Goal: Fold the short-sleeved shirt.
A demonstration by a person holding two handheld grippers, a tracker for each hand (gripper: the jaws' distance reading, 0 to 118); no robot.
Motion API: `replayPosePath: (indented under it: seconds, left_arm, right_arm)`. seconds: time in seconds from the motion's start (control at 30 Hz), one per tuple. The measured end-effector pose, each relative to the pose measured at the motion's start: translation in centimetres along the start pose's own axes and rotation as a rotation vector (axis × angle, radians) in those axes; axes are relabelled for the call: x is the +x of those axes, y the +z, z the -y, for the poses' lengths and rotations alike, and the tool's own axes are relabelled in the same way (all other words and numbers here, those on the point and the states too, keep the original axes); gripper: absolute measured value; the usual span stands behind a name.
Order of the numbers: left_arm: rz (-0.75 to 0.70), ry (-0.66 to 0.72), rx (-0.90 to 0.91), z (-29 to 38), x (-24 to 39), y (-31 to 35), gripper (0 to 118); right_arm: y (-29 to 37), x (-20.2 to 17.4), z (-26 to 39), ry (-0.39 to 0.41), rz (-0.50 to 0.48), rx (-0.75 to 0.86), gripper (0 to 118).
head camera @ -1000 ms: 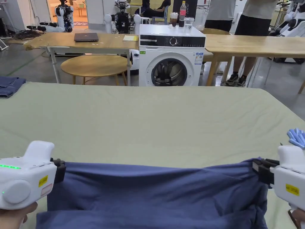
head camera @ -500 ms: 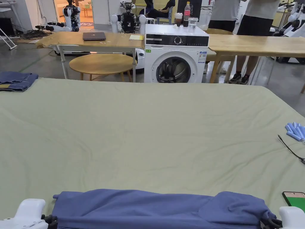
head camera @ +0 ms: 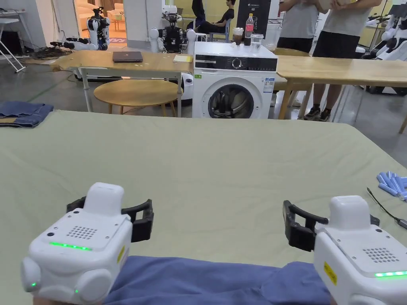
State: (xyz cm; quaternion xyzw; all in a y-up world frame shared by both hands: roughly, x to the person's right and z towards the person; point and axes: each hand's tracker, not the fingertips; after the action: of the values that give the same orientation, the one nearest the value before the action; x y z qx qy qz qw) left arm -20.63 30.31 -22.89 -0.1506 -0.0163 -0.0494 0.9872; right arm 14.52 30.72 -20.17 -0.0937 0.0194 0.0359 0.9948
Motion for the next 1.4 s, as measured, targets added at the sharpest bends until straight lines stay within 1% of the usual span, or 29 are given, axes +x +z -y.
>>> replayPosePath:
  seconds: [0.07,0.1,0.13,0.2,0.3,0.4,0.43,0.47,0.5,0.53,0.57,0.63,0.7,0.73,0.8,0.83,0.93,0.97,1.0,1.03,1.07,1.1,1.13,1.17,1.2,1.23,1.27,1.3,1.4]
  left_arm:
    - [0.001,-0.040,-0.003,0.1,1.0,-0.2,11]
    - [-0.011,-0.064,-0.014,0.1,1.4,-0.3,0]
    - [-0.004,-0.059,-0.008,0.2,1.4,-0.3,0]
    - [0.039,-0.043,-0.025,0.4,1.3,-0.3,0]
    - [0.021,-0.046,-0.045,1.0,0.2,-0.3,0]
    - [-0.015,0.012,-0.134,2.9,-3.2,-0.6,0]
    - [-0.019,0.056,-0.168,3.7,-4.9,-1.0,20]
    - [-0.014,0.120,-0.197,4.8,-6.6,-1.1,51]
    - [0.005,0.217,-0.240,6.0,-8.7,-1.3,87]
    - [0.012,0.303,-0.281,7.4,-10.7,-1.4,113]
    - [0.002,0.381,-0.306,8.7,-12.5,-1.6,114]
    - [-0.034,0.506,-0.293,11.3,-15.3,-1.0,114]
    - [-0.011,0.641,-0.360,13.3,-16.9,-0.8,114]
    - [0.045,0.717,-0.382,14.8,-17.8,-0.9,114]
    - [0.102,0.841,-0.399,17.4,-18.5,-1.1,114]
    - [0.138,0.926,-0.401,18.3,-18.5,-1.4,114]
    - [0.389,1.191,-0.465,22.1,-17.7,-3.3,114]
    - [0.448,1.193,-0.409,22.4,-16.8,-3.5,114]
    - [0.456,1.154,-0.376,22.1,-16.3,-3.6,114]
    - [0.492,1.141,-0.375,21.8,-15.7,-4.2,114]
    - [0.567,1.190,-0.382,21.9,-15.0,-5.0,113]
    - [0.608,1.241,-0.407,22.1,-14.4,-5.6,108]
    - [0.595,1.246,-0.415,22.1,-13.6,-6.1,84]
    - [0.537,1.212,-0.420,22.0,-13.0,-6.4,51]
    - [0.448,1.165,-0.446,22.0,-12.2,-6.5,23]
    - [0.374,1.128,-0.479,22.1,-11.7,-6.7,16]
    - [0.357,1.129,-0.469,22.1,-11.6,-6.6,13]
    - [0.382,1.147,-0.426,21.9,-11.7,-6.1,11]
    - [0.281,1.094,-0.350,20.7,-12.5,-5.3,7]
  right_arm:
    - [-0.4,-0.8,0.1,-0.002,0.009,0.013,0]
    - [-0.8,-1.0,0.3,0.010,0.043,0.009,0]
    - [-0.9,-1.1,0.7,0.007,0.039,0.014,0]
    - [-1.1,-1.2,0.8,-0.021,-0.008,-0.013,0]
    - [-1.0,-1.5,0.8,-0.008,0.005,0.004,0]
    - [-0.9,-1.5,0.6,-0.017,-0.006,-0.005,0]
    - [-0.9,-1.6,0.9,-0.017,-0.005,-0.008,0]
    - [-1.0,-1.7,1.1,-0.017,-0.006,-0.012,0]
    - [-1.0,-1.7,0.9,-0.017,-0.009,-0.020,0]
    - [-1.1,-1.9,1.2,-0.019,-0.011,-0.028,0]
    - [-1.2,-2.1,1.5,-0.022,-0.015,-0.034,0]
    - [-1.4,-2.5,1.7,-0.020,-0.021,-0.047,0]
    - [-1.5,-3.0,2.1,-0.015,-0.026,-0.057,0]
    - [-1.5,-3.2,2.3,-0.014,-0.032,-0.064,0]
    - [-1.6,-3.5,2.4,-0.011,-0.040,-0.075,0]
    - [-1.7,-3.6,2.5,-0.008,-0.040,-0.079,0]
    - [-1.7,-3.6,2.4,-0.012,-0.044,-0.090,0]
    - [-1.8,-3.6,2.4,-0.014,-0.043,-0.092,0]
    - [-1.7,-3.5,2.4,-0.016,-0.043,-0.093,0]
    - [-1.7,-3.4,2.3,-0.018,-0.042,-0.094,0]
    - [-1.7,-3.4,2.3,-0.021,-0.041,-0.096,0]
    - [-1.7,-3.4,2.3,-0.025,-0.042,-0.098,0]
    - [-1.8,-3.4,2.4,-0.027,-0.041,-0.101,0]
    - [-1.9,-3.3,2.4,-0.027,-0.039,-0.105,0]
    - [-1.9,-3.3,2.4,-0.027,-0.036,-0.107,0]
    - [-1.8,-3.3,2.4,-0.028,-0.035,-0.108,0]
    - [-1.8,-3.3,2.5,-0.028,-0.035,-0.110,0]
    - [-1.7,-3.3,2.5,-0.025,-0.034,-0.111,0]
    - [-1.6,-3.2,2.6,-0.017,-0.031,-0.115,0]
